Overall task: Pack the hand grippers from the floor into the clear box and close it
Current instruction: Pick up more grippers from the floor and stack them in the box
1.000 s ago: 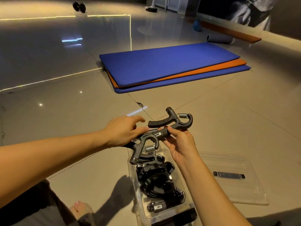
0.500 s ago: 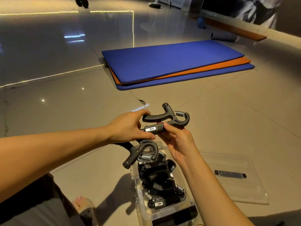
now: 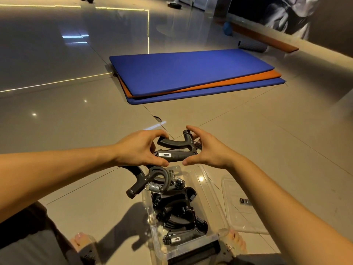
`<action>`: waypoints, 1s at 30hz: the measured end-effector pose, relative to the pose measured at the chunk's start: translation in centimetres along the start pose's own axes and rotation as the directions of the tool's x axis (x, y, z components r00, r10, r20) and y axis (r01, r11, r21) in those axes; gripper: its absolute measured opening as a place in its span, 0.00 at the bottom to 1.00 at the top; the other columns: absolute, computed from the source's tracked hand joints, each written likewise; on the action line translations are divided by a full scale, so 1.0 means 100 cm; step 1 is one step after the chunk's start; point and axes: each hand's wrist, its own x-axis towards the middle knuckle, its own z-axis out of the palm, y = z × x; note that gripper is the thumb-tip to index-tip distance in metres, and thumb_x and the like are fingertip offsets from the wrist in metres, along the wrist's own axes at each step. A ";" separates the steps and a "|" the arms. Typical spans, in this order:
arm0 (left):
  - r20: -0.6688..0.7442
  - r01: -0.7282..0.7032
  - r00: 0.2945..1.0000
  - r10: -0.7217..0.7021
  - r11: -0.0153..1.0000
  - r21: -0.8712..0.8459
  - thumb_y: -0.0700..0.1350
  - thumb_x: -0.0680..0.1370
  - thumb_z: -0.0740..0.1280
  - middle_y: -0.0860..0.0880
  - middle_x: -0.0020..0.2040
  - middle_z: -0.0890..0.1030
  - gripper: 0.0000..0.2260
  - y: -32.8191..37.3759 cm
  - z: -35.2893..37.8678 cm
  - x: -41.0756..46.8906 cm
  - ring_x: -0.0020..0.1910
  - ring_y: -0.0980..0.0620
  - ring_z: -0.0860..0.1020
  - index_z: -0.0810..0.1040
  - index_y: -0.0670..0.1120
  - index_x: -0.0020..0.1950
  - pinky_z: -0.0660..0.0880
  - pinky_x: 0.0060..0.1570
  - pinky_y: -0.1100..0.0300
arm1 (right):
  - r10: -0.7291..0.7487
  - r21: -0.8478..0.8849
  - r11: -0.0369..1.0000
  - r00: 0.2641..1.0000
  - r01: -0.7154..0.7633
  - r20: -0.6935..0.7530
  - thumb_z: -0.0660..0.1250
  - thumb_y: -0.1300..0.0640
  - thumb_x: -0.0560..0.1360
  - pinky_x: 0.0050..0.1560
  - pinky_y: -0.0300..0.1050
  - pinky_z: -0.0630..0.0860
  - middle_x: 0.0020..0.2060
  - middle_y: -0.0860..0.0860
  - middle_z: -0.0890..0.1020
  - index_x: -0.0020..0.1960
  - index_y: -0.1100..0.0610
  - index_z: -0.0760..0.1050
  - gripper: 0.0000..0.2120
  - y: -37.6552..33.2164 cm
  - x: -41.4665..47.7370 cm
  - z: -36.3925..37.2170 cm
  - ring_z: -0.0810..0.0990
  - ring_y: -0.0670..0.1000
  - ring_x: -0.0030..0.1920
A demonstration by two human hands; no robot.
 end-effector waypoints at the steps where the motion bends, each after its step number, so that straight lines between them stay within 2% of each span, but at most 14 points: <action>1: 0.003 0.000 1.000 0.000 1.000 0.004 0.59 0.70 0.77 0.56 0.33 0.81 0.33 -0.001 0.001 0.001 0.33 0.61 0.80 0.68 0.55 0.72 0.72 0.32 0.65 | -0.018 -0.065 0.998 0.999 0.019 0.028 0.83 0.47 0.64 0.68 0.41 0.63 0.76 0.49 0.65 0.82 0.48 0.52 0.56 0.002 0.004 0.001 0.66 0.49 0.72; 3: 0.018 0.007 1.000 -0.007 1.000 0.006 0.60 0.70 0.77 0.60 0.34 0.81 0.34 -0.004 0.003 0.002 0.33 0.62 0.80 0.68 0.56 0.72 0.71 0.31 0.67 | -0.047 -0.157 0.986 0.997 0.055 0.055 0.82 0.45 0.64 0.68 0.39 0.59 0.78 0.50 0.61 0.82 0.50 0.49 0.58 0.005 0.010 0.005 0.62 0.50 0.75; 5: 0.035 0.016 0.999 -0.016 1.000 -0.002 0.61 0.70 0.77 0.61 0.35 0.82 0.34 -0.008 0.004 0.003 0.32 0.61 0.80 0.67 0.56 0.72 0.72 0.32 0.66 | -0.066 -0.168 0.983 0.997 0.074 0.051 0.83 0.45 0.64 0.68 0.38 0.60 0.78 0.51 0.63 0.82 0.51 0.50 0.58 0.008 0.015 0.009 0.63 0.51 0.75; 10: 0.106 0.043 0.993 -0.047 0.998 0.042 0.64 0.70 0.75 0.62 0.33 0.82 0.36 -0.020 0.014 0.003 0.30 0.62 0.80 0.66 0.56 0.74 0.71 0.31 0.69 | -0.089 -0.114 0.989 0.994 0.095 0.060 0.85 0.44 0.59 0.64 0.42 0.72 0.69 0.50 0.69 0.75 0.53 0.59 0.53 0.022 0.023 0.023 0.72 0.49 0.64; 12: 0.085 0.094 0.991 -0.100 0.993 0.068 0.68 0.69 0.73 0.60 0.32 0.82 0.41 -0.025 0.018 0.002 0.31 0.62 0.80 0.63 0.57 0.78 0.70 0.32 0.70 | -0.082 -0.114 0.990 0.996 0.087 0.043 0.84 0.44 0.59 0.62 0.40 0.71 0.69 0.48 0.69 0.75 0.52 0.59 0.53 0.033 0.026 0.032 0.70 0.47 0.62; 14: 0.030 0.183 0.982 -0.184 0.983 0.016 0.73 0.66 0.69 0.55 0.31 0.82 0.44 -0.032 0.018 0.002 0.31 0.62 0.81 0.63 0.58 0.78 0.71 0.31 0.70 | -0.062 -0.104 0.992 0.998 0.065 0.030 0.84 0.44 0.59 0.59 0.37 0.70 0.67 0.45 0.69 0.75 0.51 0.59 0.53 0.047 0.027 0.042 0.71 0.47 0.62; 16: -0.004 0.267 0.963 -0.268 0.961 -0.066 0.74 0.65 0.66 0.53 0.33 0.84 0.38 -0.039 0.015 0.002 0.30 0.59 0.81 0.72 0.57 0.71 0.72 0.29 0.69 | -0.040 -0.086 0.995 0.998 0.043 0.041 0.84 0.44 0.59 0.60 0.39 0.72 0.65 0.43 0.68 0.74 0.50 0.60 0.51 0.064 0.027 0.055 0.72 0.47 0.63; 18: 0.001 0.303 0.952 -0.306 0.942 -0.142 0.75 0.66 0.64 0.50 0.35 0.85 0.31 -0.049 0.014 0.000 0.30 0.55 0.80 0.82 0.54 0.57 0.74 0.29 0.68 | -0.022 -0.080 0.996 0.998 0.026 0.058 0.84 0.44 0.59 0.67 0.46 0.73 0.69 0.45 0.68 0.75 0.50 0.60 0.52 0.082 0.027 0.070 0.72 0.49 0.66; 20: 0.037 0.336 0.941 -0.336 0.920 -0.200 0.76 0.66 0.64 0.48 0.33 0.84 0.31 -0.059 0.016 -0.004 0.28 0.54 0.78 0.86 0.50 0.43 0.73 0.29 0.68 | 0.012 -0.088 0.996 0.998 -0.007 0.063 0.84 0.42 0.58 0.69 0.48 0.71 0.72 0.48 0.68 0.77 0.51 0.60 0.55 0.097 0.030 0.085 0.71 0.51 0.69; 21: 0.057 0.356 0.934 -0.353 0.909 -0.215 0.77 0.66 0.63 0.47 0.31 0.83 0.32 -0.061 0.017 -0.008 0.27 0.55 0.77 0.86 0.49 0.39 0.73 0.29 0.68 | 0.034 -0.094 0.995 0.998 -0.029 0.056 0.84 0.41 0.58 0.69 0.46 0.70 0.74 0.48 0.68 0.77 0.51 0.59 0.55 0.102 0.032 0.091 0.71 0.52 0.70; 23: 0.083 0.398 0.917 -0.390 0.887 -0.235 0.80 0.64 0.63 0.48 0.30 0.82 0.36 -0.066 0.021 -0.014 0.26 0.56 0.77 0.85 0.47 0.37 0.74 0.29 0.68 | 0.058 -0.112 0.992 0.996 -0.051 0.060 0.83 0.41 0.59 0.67 0.44 0.68 0.74 0.49 0.67 0.78 0.52 0.59 0.55 0.111 0.037 0.103 0.70 0.53 0.71; 26: 0.111 0.445 0.895 -0.431 0.869 -0.217 0.82 0.63 0.61 0.48 0.30 0.82 0.40 -0.069 0.022 -0.022 0.27 0.55 0.76 0.85 0.45 0.37 0.74 0.31 0.63 | 0.071 -0.163 0.985 0.991 -0.052 0.112 0.83 0.40 0.60 0.68 0.48 0.69 0.75 0.50 0.67 0.78 0.53 0.57 0.56 0.118 0.049 0.118 0.71 0.55 0.70; 30: 0.135 0.447 0.895 -0.426 0.858 -0.253 0.81 0.64 0.61 0.50 0.29 0.80 0.37 -0.062 0.021 -0.033 0.26 0.57 0.75 0.84 0.47 0.35 0.74 0.31 0.66 | 0.093 -0.182 0.981 0.981 -0.061 0.171 0.83 0.39 0.60 0.69 0.50 0.70 0.75 0.51 0.67 0.79 0.54 0.56 0.57 0.122 0.060 0.132 0.71 0.55 0.70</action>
